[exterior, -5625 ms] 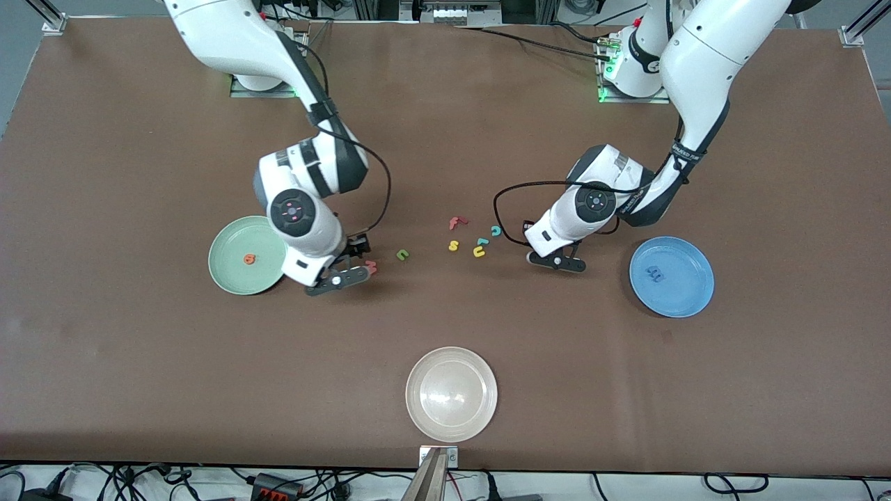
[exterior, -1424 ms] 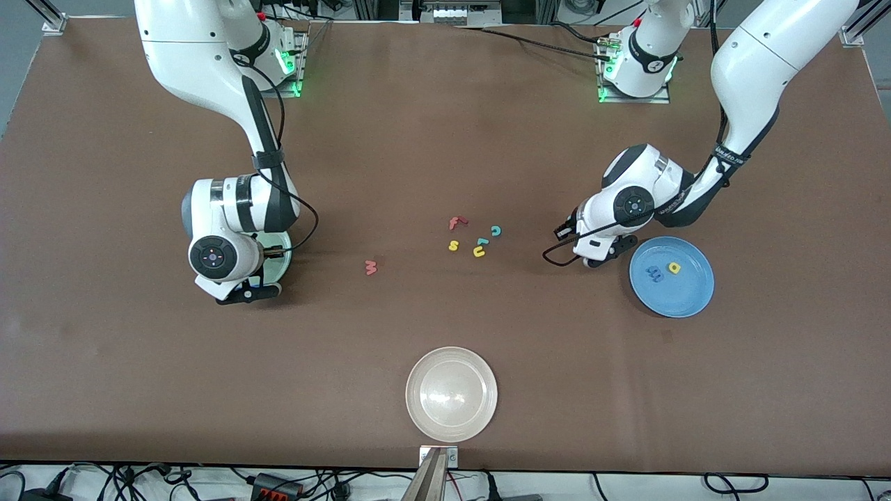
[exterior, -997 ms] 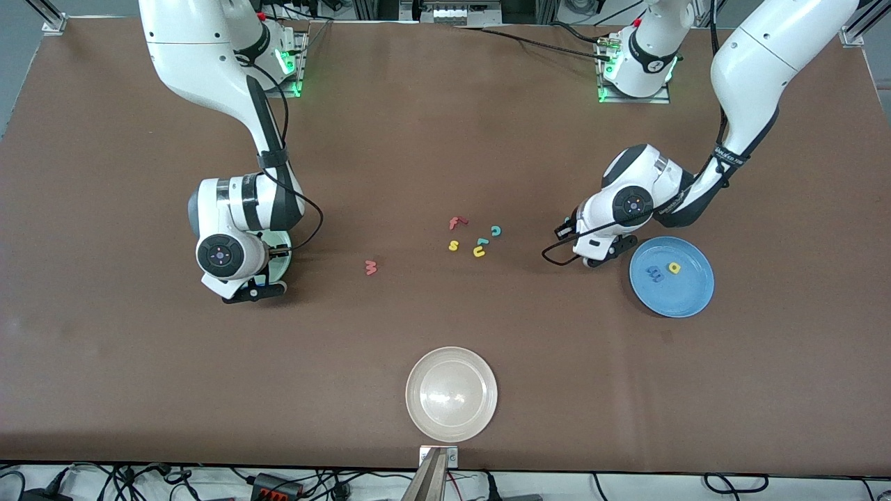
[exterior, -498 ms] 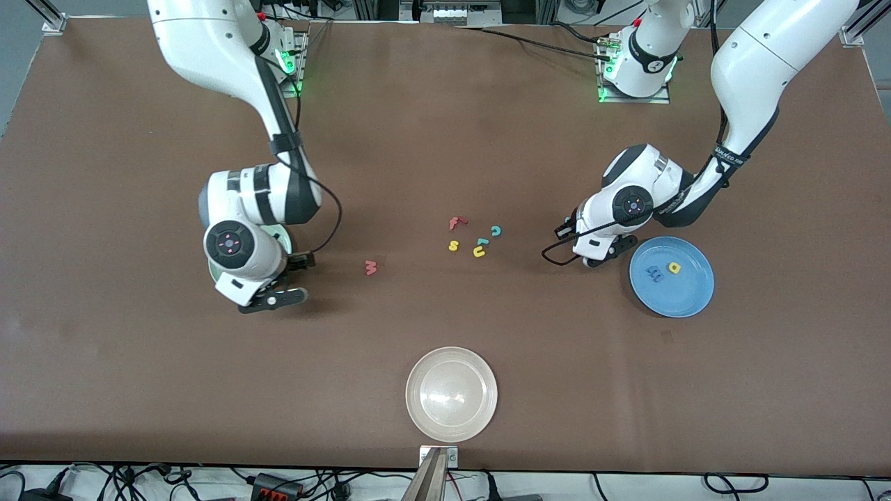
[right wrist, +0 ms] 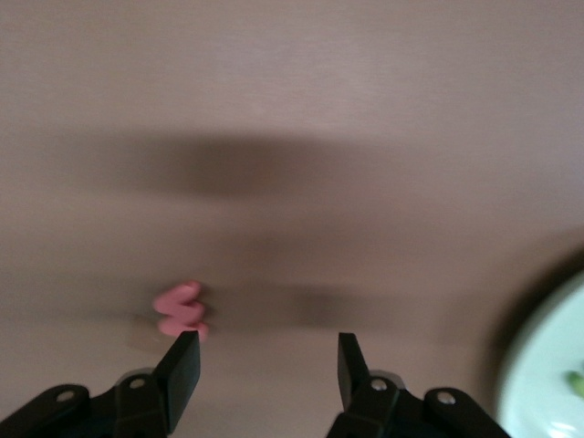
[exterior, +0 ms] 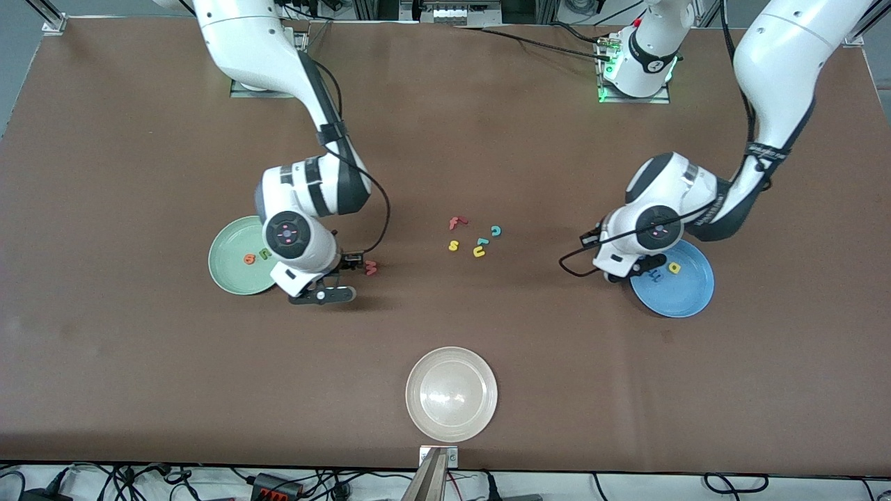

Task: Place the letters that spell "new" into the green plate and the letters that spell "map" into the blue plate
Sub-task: 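Carry the teal q to the blue plate while the right gripper grasps pink w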

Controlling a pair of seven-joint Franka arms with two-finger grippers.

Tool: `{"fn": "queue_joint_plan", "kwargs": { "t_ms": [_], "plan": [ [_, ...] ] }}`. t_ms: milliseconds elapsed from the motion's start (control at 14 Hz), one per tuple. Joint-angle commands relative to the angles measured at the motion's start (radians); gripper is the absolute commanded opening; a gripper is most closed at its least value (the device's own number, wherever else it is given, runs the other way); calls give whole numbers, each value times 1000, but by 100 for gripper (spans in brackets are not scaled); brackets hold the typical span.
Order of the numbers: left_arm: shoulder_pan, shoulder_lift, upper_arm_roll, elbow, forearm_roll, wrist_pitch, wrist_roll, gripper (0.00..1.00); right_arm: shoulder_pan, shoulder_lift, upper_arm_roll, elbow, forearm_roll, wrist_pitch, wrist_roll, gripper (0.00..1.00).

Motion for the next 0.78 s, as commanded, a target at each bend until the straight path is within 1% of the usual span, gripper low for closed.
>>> {"fn": "queue_joint_plan", "kwargs": {
  "t_ms": [0, 71, 142, 214, 285, 356, 427, 498, 570, 712],
  "plan": [
    [30, 12, 17, 71, 97, -49, 176, 12, 20, 23, -8, 25, 19, 21, 65, 66],
    [30, 29, 46, 86, 146, -42, 211, 13, 30, 26, -6, 28, 19, 32, 82, 65],
    [27, 61, 60, 117, 198, -36, 227, 13, 49, 31, -6, 28, 18, 46, 91, 64],
    [35, 105, 66, 150, 273, -30, 241, 13, 56, 37, -8, 28, 16, 60, 90, 63],
    [50, 147, 88, 176, 324, -26, 262, 13, 60, 43, -6, 28, 16, 73, 90, 63],
    [56, 185, 94, 200, 367, 6, 282, 13, 66, 54, -6, 28, 15, 84, 90, 61],
    [61, 201, 97, 200, 378, 42, 284, 15, 76, 65, -6, 28, 13, 96, 90, 60],
    [62, 204, 98, 201, 378, 50, 284, 36, 87, 77, -8, 28, 12, 113, 90, 60],
    [58, 196, 97, 201, 378, 44, 284, 99, 93, 82, -8, 27, 9, 116, 88, 60],
    [67, 184, 88, 203, 372, 43, 282, 100, 96, 92, -8, 27, 7, 116, 88, 60]
  ]
}}
